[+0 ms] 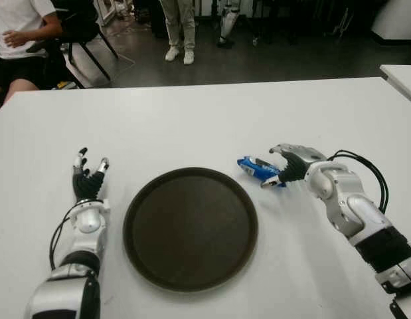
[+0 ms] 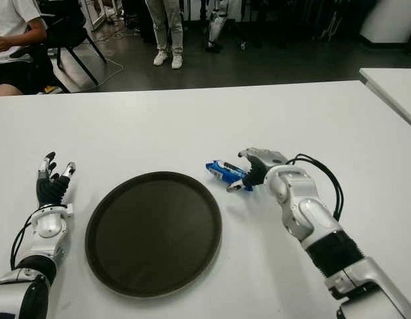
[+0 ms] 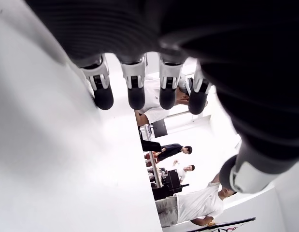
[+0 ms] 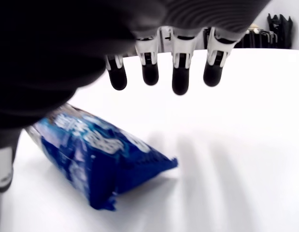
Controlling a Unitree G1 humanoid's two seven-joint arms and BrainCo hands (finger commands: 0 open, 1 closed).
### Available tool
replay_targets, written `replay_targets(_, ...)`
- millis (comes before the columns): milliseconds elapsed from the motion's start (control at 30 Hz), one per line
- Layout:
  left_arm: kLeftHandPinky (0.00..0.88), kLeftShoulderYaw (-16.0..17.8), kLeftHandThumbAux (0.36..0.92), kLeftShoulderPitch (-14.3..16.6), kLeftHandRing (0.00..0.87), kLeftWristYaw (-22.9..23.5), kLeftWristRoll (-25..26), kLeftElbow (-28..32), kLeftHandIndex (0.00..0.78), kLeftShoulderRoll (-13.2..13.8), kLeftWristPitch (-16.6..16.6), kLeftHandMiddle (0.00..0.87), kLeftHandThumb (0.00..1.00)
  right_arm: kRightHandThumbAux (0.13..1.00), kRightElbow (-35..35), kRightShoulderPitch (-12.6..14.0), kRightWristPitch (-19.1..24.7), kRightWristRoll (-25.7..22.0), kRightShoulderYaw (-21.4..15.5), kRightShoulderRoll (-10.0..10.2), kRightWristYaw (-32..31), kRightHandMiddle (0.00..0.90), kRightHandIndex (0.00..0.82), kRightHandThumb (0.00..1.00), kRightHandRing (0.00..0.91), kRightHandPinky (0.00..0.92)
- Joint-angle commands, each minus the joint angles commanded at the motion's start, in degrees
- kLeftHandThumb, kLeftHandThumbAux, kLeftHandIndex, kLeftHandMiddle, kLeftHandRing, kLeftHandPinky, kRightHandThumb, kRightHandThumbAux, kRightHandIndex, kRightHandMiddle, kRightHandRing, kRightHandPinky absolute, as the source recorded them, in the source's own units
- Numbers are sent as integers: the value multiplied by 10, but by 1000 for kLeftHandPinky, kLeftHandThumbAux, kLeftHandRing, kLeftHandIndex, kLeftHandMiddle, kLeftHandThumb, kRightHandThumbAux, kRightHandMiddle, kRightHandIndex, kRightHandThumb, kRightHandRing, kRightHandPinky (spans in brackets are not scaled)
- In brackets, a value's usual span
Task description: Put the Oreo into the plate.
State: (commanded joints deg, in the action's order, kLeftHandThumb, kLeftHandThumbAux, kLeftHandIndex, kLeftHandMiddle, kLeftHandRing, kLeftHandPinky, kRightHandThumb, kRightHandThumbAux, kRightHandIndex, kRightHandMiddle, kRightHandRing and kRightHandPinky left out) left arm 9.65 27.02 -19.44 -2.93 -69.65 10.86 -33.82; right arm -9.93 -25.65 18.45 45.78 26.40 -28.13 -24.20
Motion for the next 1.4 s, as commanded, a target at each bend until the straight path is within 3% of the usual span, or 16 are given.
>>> replay_targets(500, 30, -6, 595, 0, 23, -2, -5, -1, 47, -4, 2, 41, 301, 482, -8, -44, -6, 14, 14, -15, -54, 120, 31, 0, 147, 149)
replay_targets(700, 28, -5, 594, 0, 25, -6, -5, -1, 50, -5, -4, 50, 313, 461, -69, -68, -28, 13, 15, -2, -32, 131, 11, 6, 175, 205)
replay_targets(1400, 12, -7, 610, -3, 19, -16, -9, 0, 48, -7, -10, 47, 323, 483, -143, -96, -33, 6, 2, 35, 24, 121, 18, 14, 143, 182)
